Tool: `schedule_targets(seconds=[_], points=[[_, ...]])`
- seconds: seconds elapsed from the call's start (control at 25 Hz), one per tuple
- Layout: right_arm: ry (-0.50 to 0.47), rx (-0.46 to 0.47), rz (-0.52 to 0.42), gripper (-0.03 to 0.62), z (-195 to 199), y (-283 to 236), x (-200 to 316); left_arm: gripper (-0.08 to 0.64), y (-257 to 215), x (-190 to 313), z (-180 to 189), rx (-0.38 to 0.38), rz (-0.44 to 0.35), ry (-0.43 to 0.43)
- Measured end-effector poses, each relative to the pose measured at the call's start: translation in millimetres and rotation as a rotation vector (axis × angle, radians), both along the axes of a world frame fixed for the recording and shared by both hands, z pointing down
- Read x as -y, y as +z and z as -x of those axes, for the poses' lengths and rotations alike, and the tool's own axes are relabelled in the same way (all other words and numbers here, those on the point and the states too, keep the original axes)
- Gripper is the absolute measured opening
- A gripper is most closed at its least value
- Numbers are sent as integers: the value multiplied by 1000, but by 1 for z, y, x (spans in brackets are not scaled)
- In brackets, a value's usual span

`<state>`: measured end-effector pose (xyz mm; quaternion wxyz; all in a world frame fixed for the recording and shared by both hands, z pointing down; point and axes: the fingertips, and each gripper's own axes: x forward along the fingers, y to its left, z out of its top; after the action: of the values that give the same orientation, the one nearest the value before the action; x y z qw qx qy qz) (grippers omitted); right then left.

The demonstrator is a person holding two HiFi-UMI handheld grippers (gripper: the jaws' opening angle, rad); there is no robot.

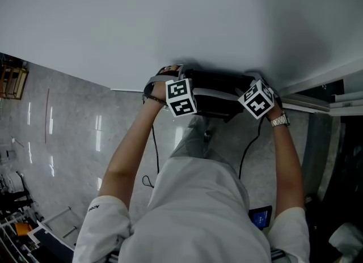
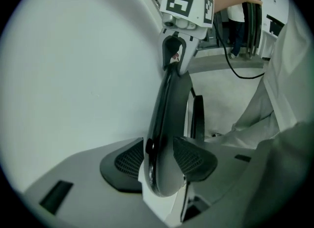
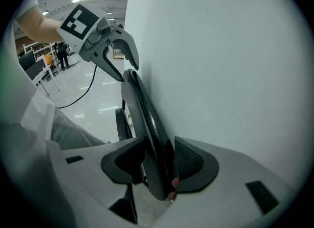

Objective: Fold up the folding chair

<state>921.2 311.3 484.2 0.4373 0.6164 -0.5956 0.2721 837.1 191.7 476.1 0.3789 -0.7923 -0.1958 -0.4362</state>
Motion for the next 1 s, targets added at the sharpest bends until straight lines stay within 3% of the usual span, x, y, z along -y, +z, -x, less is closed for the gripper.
schedule_targets(seconds=[0.2, 0.44, 0.52, 0.6, 0.68, 0.76, 1.0], points=[[43, -49, -53, 172, -6, 1, 2, 195, 4, 2, -4, -12, -14, -7], [135, -195, -115, 170, -22, -11, 3, 195, 15, 9, -21, -109, -50, -80], [141, -173, -154, 170, -18, -19, 6, 195, 16, 12, -27, -123, -38, -114], [161, -88, -166, 169, -14, -21, 9, 195, 14, 18, -33, -139, -25, -147], [219, -27, -187, 91, -19, -20, 11, 195, 10, 22, -36, -157, -12, -178], [294, -24, -221, 6, -30, -20, 9, 195, 7, 22, -36, -181, 7, -198], [411, -12, -259, 5, -42, -17, 5, 195, 6, 19, -40, -220, 56, -224]])
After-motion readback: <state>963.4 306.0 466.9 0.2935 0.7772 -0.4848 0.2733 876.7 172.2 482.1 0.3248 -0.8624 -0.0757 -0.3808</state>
